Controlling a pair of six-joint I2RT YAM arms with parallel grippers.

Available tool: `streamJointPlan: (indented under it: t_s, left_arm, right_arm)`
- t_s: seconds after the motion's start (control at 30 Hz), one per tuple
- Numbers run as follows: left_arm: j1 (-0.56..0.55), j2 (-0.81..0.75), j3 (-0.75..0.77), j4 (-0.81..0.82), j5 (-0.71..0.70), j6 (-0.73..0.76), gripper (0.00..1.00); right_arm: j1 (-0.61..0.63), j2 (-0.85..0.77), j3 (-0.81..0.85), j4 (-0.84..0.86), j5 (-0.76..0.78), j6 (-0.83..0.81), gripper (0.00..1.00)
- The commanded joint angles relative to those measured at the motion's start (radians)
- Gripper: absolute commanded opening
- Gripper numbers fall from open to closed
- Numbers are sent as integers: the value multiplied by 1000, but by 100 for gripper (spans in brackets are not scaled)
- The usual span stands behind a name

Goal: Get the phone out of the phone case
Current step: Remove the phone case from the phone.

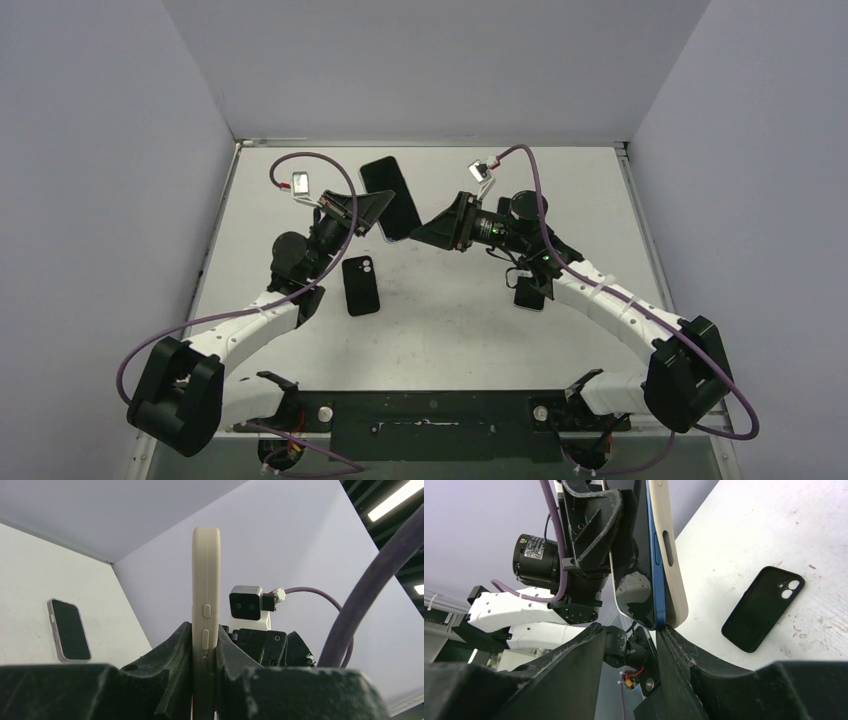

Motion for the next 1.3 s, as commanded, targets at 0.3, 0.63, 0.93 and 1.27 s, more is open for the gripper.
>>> streamJointPlan:
  t_s: [0.3,0.63,0.93,1.27]
  left_arm:
    - [-133,51,21,236,233,-115,0]
    - [-161,67,23,305,297,-129,0]
    - [-167,90,47,323,360,-129,0]
    - [-205,149,138,276,435,-71,0]
  right_arm:
    - [3,71,102,368,-13,58,41]
    - [-38,81,138,401,-14,58,41]
    - [-65,112,186,416,-61,79,41]
    - [-1,176,228,439,-110,101,36]
